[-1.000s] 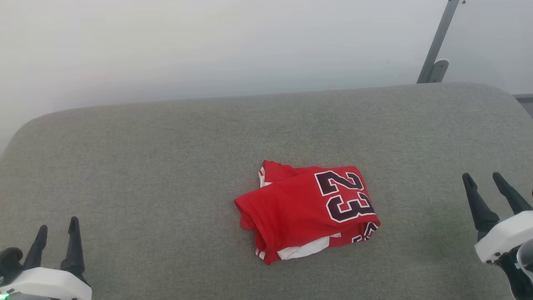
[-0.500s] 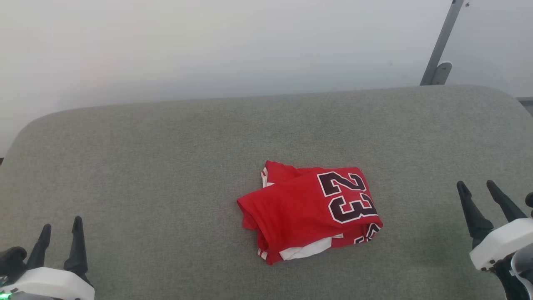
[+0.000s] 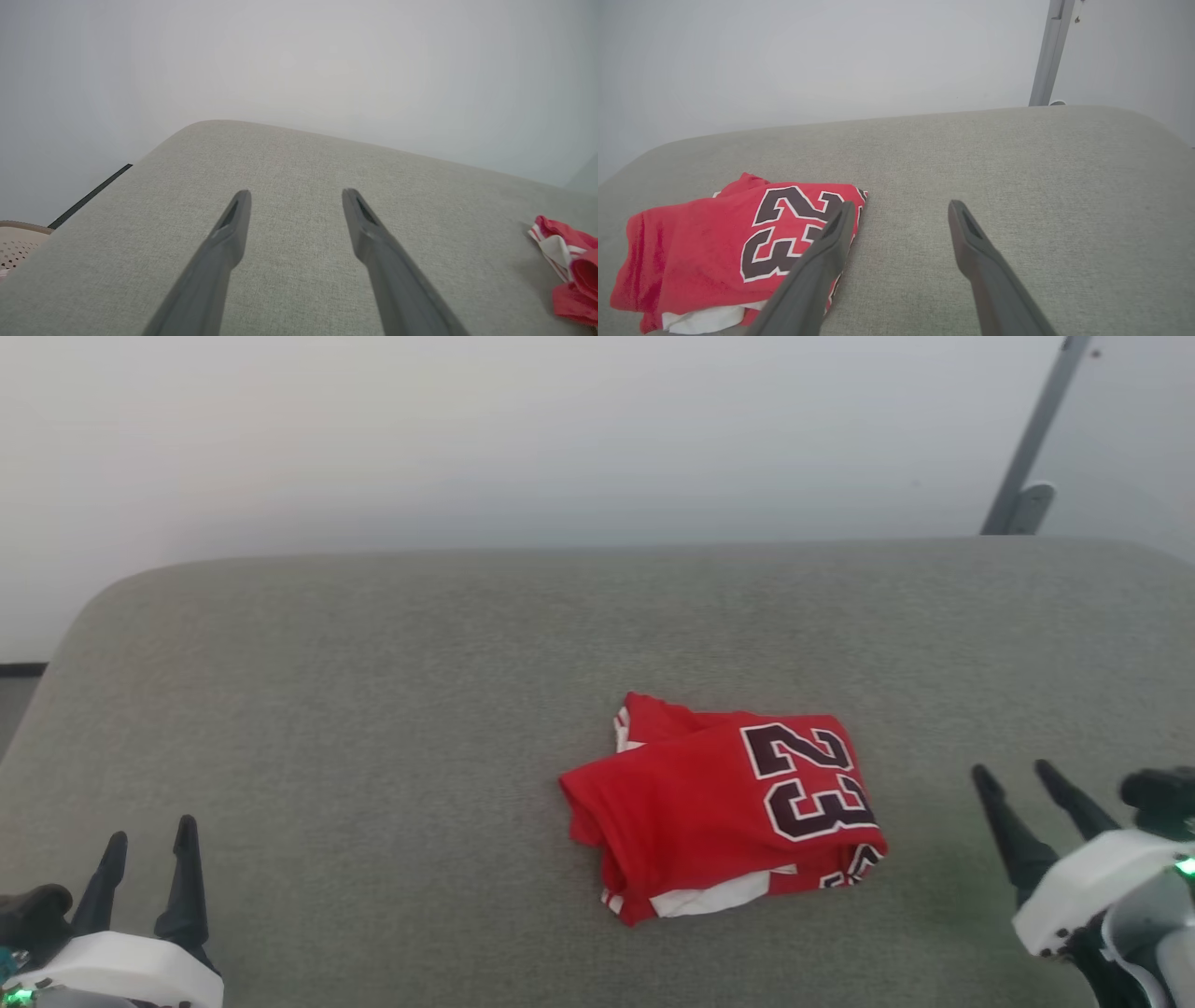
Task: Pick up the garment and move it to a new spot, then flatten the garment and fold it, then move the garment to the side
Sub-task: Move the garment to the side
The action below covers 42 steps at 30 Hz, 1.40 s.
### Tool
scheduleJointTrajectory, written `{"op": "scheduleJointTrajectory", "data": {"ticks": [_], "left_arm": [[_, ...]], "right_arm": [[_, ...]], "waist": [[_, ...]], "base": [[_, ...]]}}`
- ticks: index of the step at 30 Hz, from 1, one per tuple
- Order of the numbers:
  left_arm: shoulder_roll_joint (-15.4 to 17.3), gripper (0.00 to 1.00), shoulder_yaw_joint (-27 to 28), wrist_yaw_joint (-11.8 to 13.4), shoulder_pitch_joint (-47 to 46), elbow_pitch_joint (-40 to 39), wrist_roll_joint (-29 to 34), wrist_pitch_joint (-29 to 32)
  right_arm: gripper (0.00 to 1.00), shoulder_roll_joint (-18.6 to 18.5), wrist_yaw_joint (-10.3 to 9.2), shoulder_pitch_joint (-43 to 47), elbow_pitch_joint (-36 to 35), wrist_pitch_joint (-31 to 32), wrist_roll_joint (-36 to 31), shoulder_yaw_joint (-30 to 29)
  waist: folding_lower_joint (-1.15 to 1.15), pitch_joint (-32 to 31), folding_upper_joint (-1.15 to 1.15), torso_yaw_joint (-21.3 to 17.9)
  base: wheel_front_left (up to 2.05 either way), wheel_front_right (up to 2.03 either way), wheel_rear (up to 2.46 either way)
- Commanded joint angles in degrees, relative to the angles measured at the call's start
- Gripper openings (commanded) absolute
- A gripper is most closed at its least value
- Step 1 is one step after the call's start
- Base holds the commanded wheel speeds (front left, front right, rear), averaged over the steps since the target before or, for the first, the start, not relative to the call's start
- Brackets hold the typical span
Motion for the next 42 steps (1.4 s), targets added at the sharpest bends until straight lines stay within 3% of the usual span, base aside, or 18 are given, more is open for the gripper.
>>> {"op": "scheduleJointTrajectory", "data": {"ticks": [1, 9, 12, 25, 33, 34, 35, 36, 42], "left_arm": [[-0.1, 1.0, 0.0, 0.1, 0.7, -0.2, 0.4, -0.2], [-0.9, 1.0, -1.0, 0.1, 0.5, -0.7, 0.4, -0.2], [-1.3, 1.0, -1.5, 0.1, -0.4, -0.5, 0.4, -0.2], [-2.6, 1.0, -3.1, -0.3, -3.0, 0.1, 0.6, -0.2], [-3.9, 1.0, -3.4, -0.5, -4.9, 0.7, 1.2, -0.2], [-4.1, 1.0, -3.4, -0.5, -5.0, 0.7, 1.4, -0.2], [-4.3, 1.0, -3.4, -0.6, -5.2, 0.8, 1.5, -0.2], [-4.5, 1.0, -3.3, -0.7, -5.2, 0.9, 1.6, -0.2], [-4.9, 1.0, -2.8, -1.0, -6.0, 1.1, 2.2, -0.2]], "right_arm": [[1.0, 0.0, 0.02, -0.7, -0.2, 0.9, 0.7, 0.5], [1.0, -1.0, 0.02, -4.9, 2.5, 9.3, 2.9, 5.0], [1.0, -2.0, 0.02, -8.2, 4.9, 15.1, 4.0, 6.6], [1.0, -4.1, 0.02, -16.1, 10.9, 34.5, 5.2, 8.0], [1.0, -2.1, 0.02, -18.8, 13.6, 45.5, 5.4, 7.0], [0.88, -1.8, 0.02, -18.7, 13.6, 46.6, 5.5, 6.9], [0.32, -1.4, 0.02, -18.6, 13.1, 47.1, 5.5, 7.1], [0.0, -1.4, 0.03, -18.6, 12.4, 47.2, 5.3, 7.0], [0.0, -2.0, 0.01, -19.5, 9.7, 47.6, 4.2, 4.6]], "waist": [[0.0, 0.2, 0.0, 0.9], [0.0, 1.7, 0.0, 4.3], [0.0, 3.0, 0.0, 6.1], [0.0, 7.8, 0.0, 10.1], [0.0, 10.2, 0.0, 11.4], [0.0, 10.4, 0.0, 11.5], [0.0, 10.6, 0.0, 11.5], [0.0, 10.8, 0.0, 11.5], [0.0, 11.7, 0.0, 11.0]], "base": [[0.0, 0.0, 0.0], [0.0, 0.0, 0.0], [0.0, 0.0, 0.0], [0.0, 0.0, 0.0], [0.0, 0.0, 0.0], [0.0, 0.0, 0.0], [0.0, 0.0, 0.0], [0.0, 0.0, 0.0], [0.0, 0.0, 0.0]]}}
